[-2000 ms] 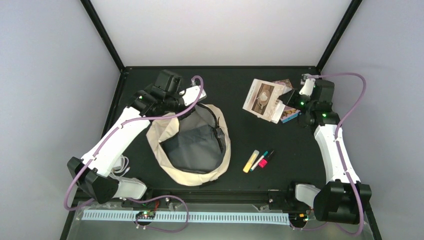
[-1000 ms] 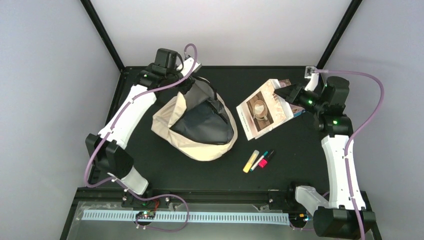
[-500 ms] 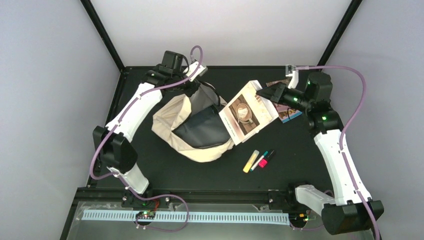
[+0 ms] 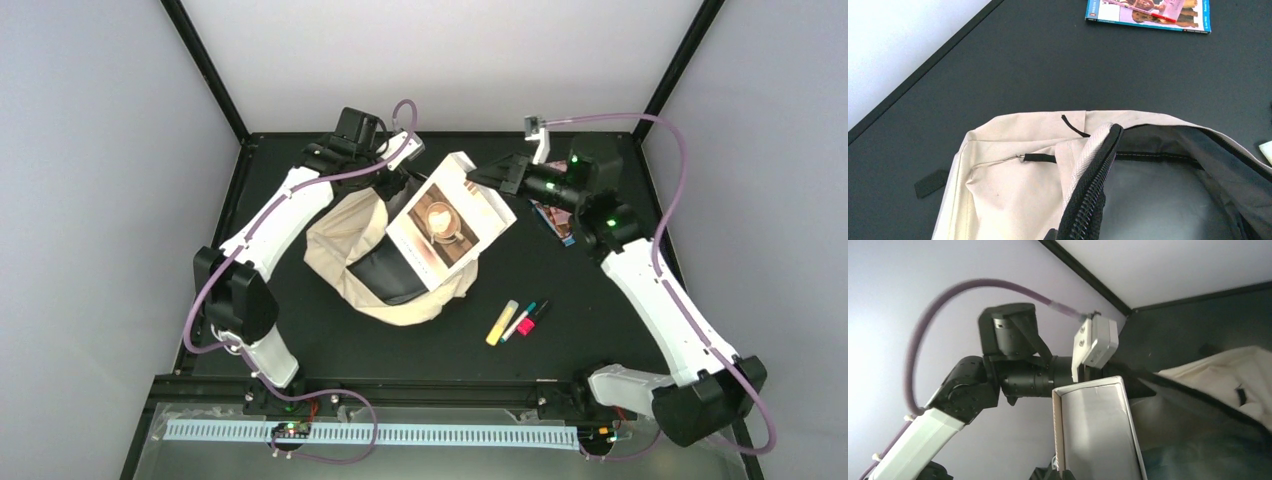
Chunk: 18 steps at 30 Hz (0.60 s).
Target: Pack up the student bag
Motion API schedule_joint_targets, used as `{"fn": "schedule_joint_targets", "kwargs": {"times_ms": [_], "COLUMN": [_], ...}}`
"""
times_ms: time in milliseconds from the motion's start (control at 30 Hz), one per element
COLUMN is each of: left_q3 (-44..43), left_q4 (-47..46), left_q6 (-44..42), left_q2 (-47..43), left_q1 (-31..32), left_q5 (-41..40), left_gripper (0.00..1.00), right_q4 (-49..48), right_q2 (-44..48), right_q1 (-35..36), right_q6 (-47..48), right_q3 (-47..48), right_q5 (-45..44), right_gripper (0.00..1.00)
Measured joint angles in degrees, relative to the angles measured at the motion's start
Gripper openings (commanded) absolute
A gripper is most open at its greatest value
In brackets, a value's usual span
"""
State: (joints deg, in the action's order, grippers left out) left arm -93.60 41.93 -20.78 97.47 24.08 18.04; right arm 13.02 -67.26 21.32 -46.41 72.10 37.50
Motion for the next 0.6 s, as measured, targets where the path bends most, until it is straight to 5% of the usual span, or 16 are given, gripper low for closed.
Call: {"fn": "schedule_joint_targets", "kwargs": {"times_ms": [467,533,600], "left_q3": [0.0,0.0,0.3], "left_q4": [-1.5,-1.7,-2.0], "left_q6": [-1.2,-1.3,-1.5], "left_q2": [-5.0,-5.8,-6.5], "left_q1": [0.0,0.0,0.1], "left_q5": [-6.1,-5.6,-4.7], "left_gripper": [0.01,0.02,0.02], "right_q4": [-18.0,-17.8,-15.9], "right_q2": [-11.2,-13.4,-15.3], "right_q1": [3.0,3.0,3.0], "right_q6": [-9.4,-8.4,-5.5], "right_q3": [-19.0,-19.5,-18.6], "right_q5": [-8.3,-9.5,-10.3], "right_gripper": [0.01,0.12,0.35]}}
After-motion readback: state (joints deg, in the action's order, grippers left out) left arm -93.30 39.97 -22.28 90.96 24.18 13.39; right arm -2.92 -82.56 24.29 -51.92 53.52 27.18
